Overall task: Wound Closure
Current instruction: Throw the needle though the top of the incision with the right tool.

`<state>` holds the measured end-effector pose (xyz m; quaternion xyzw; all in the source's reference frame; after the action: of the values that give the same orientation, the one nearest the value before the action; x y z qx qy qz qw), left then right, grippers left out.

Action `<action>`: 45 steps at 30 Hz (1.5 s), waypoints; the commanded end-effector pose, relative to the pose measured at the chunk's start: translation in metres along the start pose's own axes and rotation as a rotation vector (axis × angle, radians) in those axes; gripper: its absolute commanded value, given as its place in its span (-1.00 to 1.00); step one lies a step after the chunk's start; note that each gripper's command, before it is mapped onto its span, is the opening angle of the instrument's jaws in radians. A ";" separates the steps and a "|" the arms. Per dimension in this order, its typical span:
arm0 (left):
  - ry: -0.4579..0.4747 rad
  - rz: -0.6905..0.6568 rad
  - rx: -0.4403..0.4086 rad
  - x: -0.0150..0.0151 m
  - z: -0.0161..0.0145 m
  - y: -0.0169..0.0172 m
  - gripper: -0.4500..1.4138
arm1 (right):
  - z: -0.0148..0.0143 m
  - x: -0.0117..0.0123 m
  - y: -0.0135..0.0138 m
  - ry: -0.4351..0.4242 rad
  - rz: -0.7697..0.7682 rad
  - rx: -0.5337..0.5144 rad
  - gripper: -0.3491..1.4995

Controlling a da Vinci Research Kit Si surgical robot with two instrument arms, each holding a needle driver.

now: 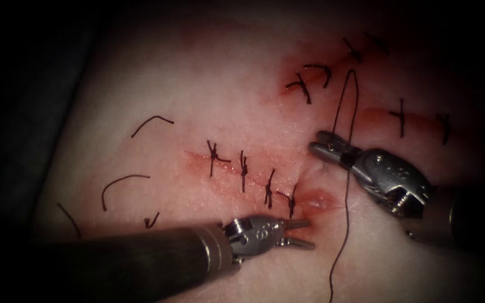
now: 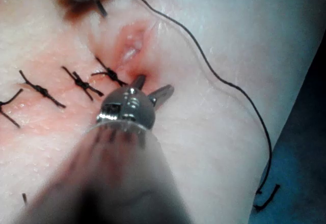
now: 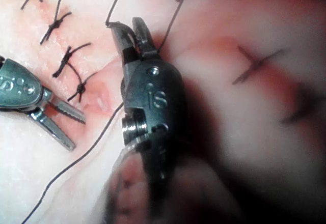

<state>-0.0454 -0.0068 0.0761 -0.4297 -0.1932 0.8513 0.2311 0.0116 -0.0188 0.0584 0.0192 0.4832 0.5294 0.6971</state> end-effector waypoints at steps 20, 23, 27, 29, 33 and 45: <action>0.000 -0.001 -0.008 -0.0001 0.0002 0.0003 -0.37 | 0.0006 -0.0024 -0.0009 -0.155 0.304 -0.051 -1.00; 0.000 -0.002 -0.006 0.0000 0.0003 0.0005 -0.37 | 0.0007 -0.0020 -0.0008 -0.133 0.312 -0.074 -1.00; -0.001 -0.002 -0.005 0.0003 0.0004 0.0011 -0.37 | 0.0008 -0.0011 -0.0004 -0.090 0.324 -0.125 -1.00; -0.001 -0.002 -0.004 0.0004 0.0003 0.0013 -0.37 | 0.0008 -0.0008 -0.0004 -0.075 0.327 -0.152 -1.00; -0.001 -0.001 0.000 0.0004 0.0007 0.0015 -0.37 | 0.0007 -0.0003 0.0001 -0.069 0.332 -0.169 -1.00; -0.001 0.000 0.007 0.0003 0.0013 0.0018 -0.37 | 0.0005 -0.0006 -0.0004 -0.123 0.483 -0.172 -1.00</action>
<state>-0.0465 -0.0079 0.0751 -0.4277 -0.1893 0.8526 0.2328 0.0115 -0.0191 0.0582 0.1151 0.3688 0.7218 0.5743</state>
